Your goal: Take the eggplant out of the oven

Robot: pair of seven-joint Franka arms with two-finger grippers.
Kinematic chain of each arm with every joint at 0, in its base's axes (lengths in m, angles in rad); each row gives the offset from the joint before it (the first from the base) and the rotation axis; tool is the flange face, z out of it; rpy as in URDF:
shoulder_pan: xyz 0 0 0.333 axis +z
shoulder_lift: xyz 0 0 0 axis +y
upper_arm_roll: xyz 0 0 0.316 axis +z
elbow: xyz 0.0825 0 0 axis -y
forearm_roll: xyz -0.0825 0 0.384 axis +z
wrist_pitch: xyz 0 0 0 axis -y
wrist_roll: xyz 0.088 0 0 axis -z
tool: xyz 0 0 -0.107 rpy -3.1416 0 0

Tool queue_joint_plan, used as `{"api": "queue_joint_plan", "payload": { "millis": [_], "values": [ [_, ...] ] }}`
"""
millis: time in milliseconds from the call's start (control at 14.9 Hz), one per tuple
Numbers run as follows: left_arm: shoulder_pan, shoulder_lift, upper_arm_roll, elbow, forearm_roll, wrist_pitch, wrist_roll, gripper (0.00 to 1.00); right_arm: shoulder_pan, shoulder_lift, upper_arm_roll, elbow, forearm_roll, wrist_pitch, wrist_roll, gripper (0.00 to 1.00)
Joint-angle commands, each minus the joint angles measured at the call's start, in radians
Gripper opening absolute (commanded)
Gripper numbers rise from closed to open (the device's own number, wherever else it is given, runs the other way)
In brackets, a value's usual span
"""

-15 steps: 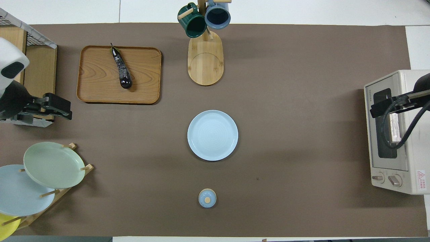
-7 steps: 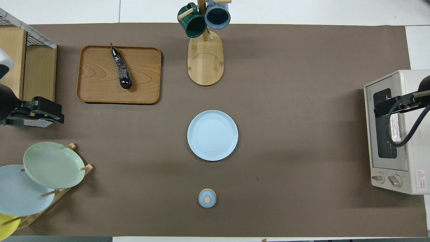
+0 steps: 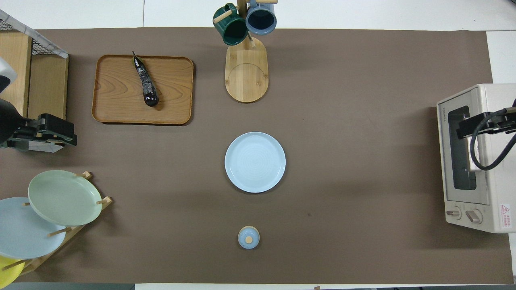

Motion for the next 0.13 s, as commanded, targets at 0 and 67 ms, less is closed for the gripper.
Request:
{"api": "queue_joint_plan", "payload": {
  "millis": [0, 67],
  "values": [
    [0.025, -0.015, -0.012, -0.016, -0.003, 0.020, 0.018, 1.00, -0.010, 0.008, 0.008, 0.017, 0.030, -0.018, 0.044, 1.00],
    [0.022, -0.015, -0.010, -0.016, -0.003, 0.021, 0.016, 1.00, -0.010, 0.008, 0.008, 0.017, 0.031, -0.017, 0.044, 1.00]
  ]
}}
